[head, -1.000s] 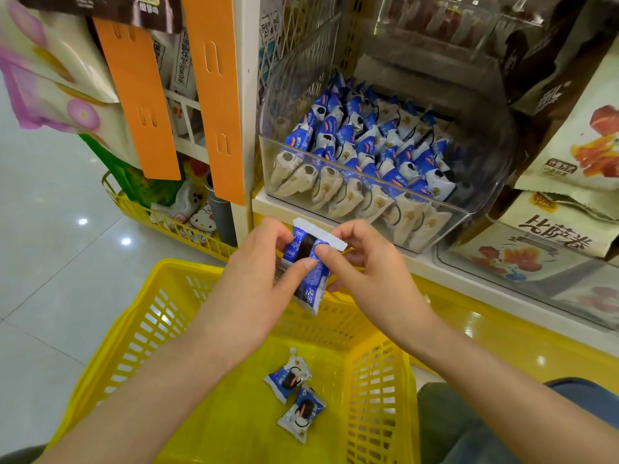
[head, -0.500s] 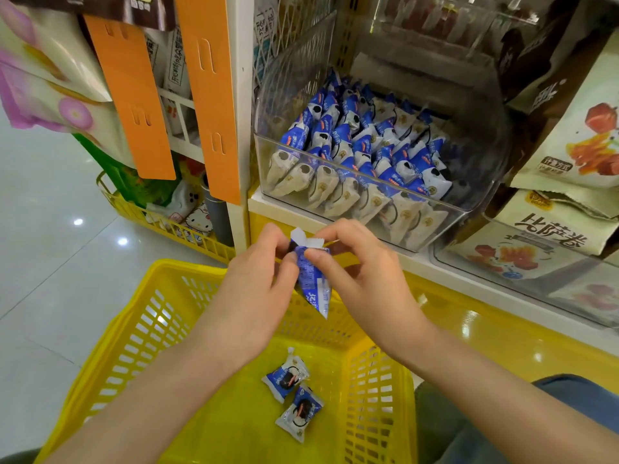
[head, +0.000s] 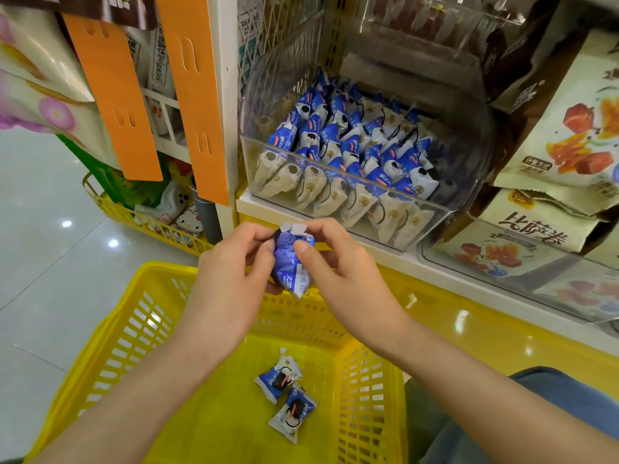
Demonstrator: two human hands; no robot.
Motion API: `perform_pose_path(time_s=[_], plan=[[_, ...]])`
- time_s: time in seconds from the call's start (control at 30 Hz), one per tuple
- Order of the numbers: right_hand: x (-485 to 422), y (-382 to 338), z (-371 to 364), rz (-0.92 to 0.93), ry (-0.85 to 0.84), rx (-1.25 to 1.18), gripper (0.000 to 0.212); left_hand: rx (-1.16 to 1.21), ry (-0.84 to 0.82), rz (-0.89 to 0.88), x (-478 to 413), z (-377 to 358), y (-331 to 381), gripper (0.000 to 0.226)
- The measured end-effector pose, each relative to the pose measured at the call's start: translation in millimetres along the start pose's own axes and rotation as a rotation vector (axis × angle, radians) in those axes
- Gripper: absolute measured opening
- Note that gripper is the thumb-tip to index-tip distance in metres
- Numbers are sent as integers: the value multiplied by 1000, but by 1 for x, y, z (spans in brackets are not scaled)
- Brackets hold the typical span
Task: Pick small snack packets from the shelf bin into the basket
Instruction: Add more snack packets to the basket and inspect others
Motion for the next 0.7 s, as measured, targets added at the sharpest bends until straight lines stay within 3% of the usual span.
perform_pose_path(time_s=[0.2, 0.3, 0.37, 0.5, 0.6, 0.7], plan=[[-6, 6, 4, -40, 12, -137, 18, 63, -46, 31, -5, 0, 3, 21], [-8, 9, 9, -43, 53, -188, 17, 239, -100, 98, -5, -6, 4, 19], [-10, 11, 14, -54, 68, -185, 34, 414, -200, 164, -3, -16, 7, 19], [-13, 9, 17, -72, 77, -86, 54, 580, -362, 271, -2, -28, 6, 46], [-13, 1, 13, 10, 57, 94, 66, 477, -280, 267, -6, -26, 5, 27], [-14, -5, 7, 30, -2, 106, 74, 454, -129, 348, -11, -20, -5, 18]])
Point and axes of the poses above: each hand's wrist, its own x-axis away from the middle knuckle, its own z-axis out of the back of the hand, y = z × x, the point moved 6 cm from there along -x, towards the middle knuckle, and after that the axes turned 5 degrees about -y, right-handed, at the moved point
